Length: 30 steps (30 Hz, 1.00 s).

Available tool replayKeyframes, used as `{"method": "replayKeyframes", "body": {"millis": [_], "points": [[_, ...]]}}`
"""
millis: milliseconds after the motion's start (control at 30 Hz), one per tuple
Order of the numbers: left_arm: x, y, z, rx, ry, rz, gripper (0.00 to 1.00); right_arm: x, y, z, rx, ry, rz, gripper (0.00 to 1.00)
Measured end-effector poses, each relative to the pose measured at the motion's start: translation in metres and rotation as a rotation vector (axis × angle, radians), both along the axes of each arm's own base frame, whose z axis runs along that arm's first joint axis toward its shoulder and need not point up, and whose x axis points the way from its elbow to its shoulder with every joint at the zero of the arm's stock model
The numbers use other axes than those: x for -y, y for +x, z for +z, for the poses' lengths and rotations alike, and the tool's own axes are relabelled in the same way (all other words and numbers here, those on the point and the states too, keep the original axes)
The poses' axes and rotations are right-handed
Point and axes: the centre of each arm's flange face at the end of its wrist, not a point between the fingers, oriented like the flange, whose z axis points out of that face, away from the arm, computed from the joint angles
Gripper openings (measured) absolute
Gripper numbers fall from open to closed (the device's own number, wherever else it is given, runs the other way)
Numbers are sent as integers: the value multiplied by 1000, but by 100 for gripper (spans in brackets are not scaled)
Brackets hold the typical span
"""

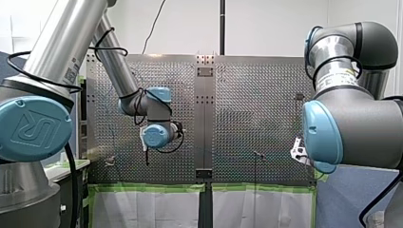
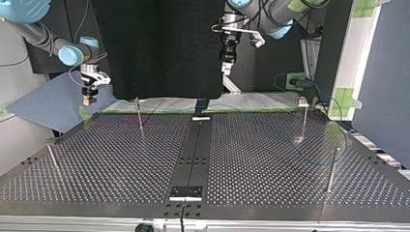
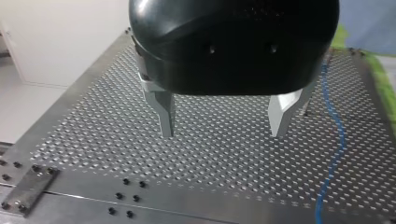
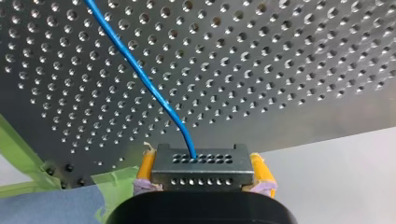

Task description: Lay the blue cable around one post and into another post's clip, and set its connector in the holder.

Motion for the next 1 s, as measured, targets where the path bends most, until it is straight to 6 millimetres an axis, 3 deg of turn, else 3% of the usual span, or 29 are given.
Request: {"method": "replayKeyframes", "body": {"millis": [400,1000], "points": [[-32,-36,-28,-85,63,3,100,-13,10,47,-6,-23,-10,0],[-65,-80,-51,-152,110,-2,100,-24,58,127,-29,-106,49,0]]}}
